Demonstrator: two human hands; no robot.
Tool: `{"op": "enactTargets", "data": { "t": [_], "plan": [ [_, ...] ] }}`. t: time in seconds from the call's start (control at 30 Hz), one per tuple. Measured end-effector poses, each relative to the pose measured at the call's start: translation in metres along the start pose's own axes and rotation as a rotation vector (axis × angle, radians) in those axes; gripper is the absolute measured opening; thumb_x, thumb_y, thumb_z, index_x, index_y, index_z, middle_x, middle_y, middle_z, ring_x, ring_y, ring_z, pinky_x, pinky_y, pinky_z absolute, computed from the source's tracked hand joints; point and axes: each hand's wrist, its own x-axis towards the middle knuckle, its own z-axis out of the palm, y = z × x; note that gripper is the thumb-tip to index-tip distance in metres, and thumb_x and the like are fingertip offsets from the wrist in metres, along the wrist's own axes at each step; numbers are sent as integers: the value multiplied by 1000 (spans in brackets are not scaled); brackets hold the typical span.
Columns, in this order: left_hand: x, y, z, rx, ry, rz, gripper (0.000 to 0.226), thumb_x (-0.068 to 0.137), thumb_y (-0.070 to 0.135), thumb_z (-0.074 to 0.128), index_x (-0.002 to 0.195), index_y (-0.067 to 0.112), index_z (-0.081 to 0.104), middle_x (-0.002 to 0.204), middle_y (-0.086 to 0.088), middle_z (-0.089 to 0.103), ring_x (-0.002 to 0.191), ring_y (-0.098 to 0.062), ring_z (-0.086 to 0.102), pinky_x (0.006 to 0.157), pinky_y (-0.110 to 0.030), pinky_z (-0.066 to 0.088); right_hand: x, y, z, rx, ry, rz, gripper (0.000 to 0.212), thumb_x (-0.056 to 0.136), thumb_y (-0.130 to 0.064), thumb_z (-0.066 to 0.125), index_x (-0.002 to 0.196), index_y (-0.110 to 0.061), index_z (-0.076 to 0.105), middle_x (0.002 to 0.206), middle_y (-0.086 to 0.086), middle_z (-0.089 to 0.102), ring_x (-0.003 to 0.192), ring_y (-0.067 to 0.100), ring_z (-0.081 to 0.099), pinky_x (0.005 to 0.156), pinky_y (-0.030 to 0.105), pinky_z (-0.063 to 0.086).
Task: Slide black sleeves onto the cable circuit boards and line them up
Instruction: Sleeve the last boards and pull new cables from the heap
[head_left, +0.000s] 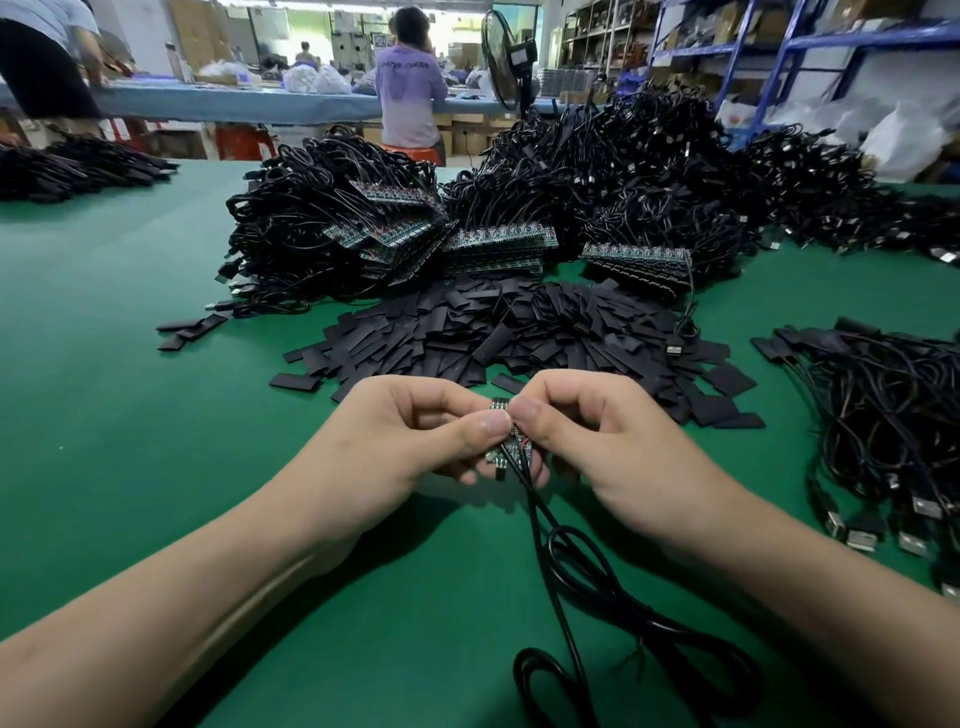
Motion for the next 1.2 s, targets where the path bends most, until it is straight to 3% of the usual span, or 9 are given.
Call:
{"op": "enactTargets", "data": {
  "t": [0.17,0.3,0.47,0.57,0.73,0.8,0.9,1.07,1.2],
  "plan": [
    [0,1,2,-118,-30,-66,21,68,30,79,79,12,79,80,-17,71,60,-11,62,59,-17,53,1,2,3,191,-24,8,24,100,-25,56,80,-14,65,68,1,63,59,7,56,55,19,40],
    [2,3,1,-173,-42,-18,18,71,30,81,78,13,80,77,-9,72,61,-10,64,61,-18,55,1,4,2,296,-30,28,26,97,-33,59,79,-15,66,70,-1,65,59,5,56,54,20,41],
    [2,9,-10,-213,55,111,24,66,42,84,77,22,79,70,5,68,64,-7,67,61,-22,57,-1,11,-3,109,129,79,34,103,-29,57,73,-15,62,63,8,69,45,7,55,48,17,43],
    [3,12,-17,-278,140,172,32,61,47,88,80,23,79,72,3,65,65,-7,67,60,-21,57,-1,14,-3,-90,209,108,36,102,-34,59,70,-19,63,58,5,69,42,10,51,48,18,39],
    [6,13,-21,-252,306,202,17,69,39,77,77,24,78,70,4,67,57,-7,62,64,-26,55,-2,13,-3,-356,274,64,22,91,-43,67,76,-27,70,71,-8,72,64,16,60,58,18,43],
    [6,10,-20,-189,333,207,16,70,39,77,77,25,77,69,7,65,58,-6,60,66,-27,48,-3,9,-8,-324,303,30,18,89,-46,67,84,-30,72,82,-9,72,76,10,63,69,20,47],
    [5,5,-14,-166,263,238,10,73,32,82,77,24,78,72,4,70,61,-9,64,62,-21,53,-5,1,-12,-213,342,-54,22,97,-48,61,94,-30,74,92,-9,74,86,9,66,82,31,53],
    [4,-2,-1,-70,118,315,6,78,20,75,75,24,74,75,-5,74,69,-15,73,65,-22,57,-10,-7,-1,-258,144,-131,24,97,-46,58,107,-32,74,99,-16,76,98,5,69,91,34,54],
    [3,0,-6,160,100,367,9,84,28,76,76,24,73,72,4,73,66,-5,65,63,-13,49,-9,-5,-1,-249,41,-106,7,98,-28,67,95,-28,73,84,-13,78,84,0,72,85,21,51]
  ]
}}
